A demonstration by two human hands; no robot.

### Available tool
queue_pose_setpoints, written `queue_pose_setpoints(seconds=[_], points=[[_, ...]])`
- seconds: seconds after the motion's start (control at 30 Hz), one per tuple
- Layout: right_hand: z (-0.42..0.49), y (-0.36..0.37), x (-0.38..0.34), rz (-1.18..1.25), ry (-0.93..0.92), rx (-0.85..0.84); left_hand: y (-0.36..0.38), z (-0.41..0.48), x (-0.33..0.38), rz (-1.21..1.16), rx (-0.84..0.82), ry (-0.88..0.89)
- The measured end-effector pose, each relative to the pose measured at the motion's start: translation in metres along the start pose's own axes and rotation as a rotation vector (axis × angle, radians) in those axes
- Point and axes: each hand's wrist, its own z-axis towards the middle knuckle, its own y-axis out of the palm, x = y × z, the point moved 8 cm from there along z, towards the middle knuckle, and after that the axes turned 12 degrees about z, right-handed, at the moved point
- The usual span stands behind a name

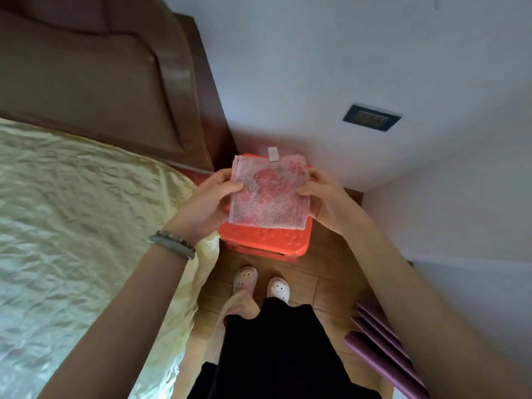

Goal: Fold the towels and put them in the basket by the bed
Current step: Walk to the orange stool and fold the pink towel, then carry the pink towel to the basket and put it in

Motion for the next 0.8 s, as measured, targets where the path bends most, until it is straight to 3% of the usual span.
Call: queue_pose_setpoints(seconds=[0.4, 0.8], points=[[-0.154, 0.017, -0.092, 0.096, -0.248, -0.082, 0.095, -0.096, 0.104, 0.111, -0.210, 0.136], [-0.296, -0.011, -0.129, 0.211, -0.588, 0.173, 0.208, -0.129, 0.158, 0.266, -0.577, 0.091]])
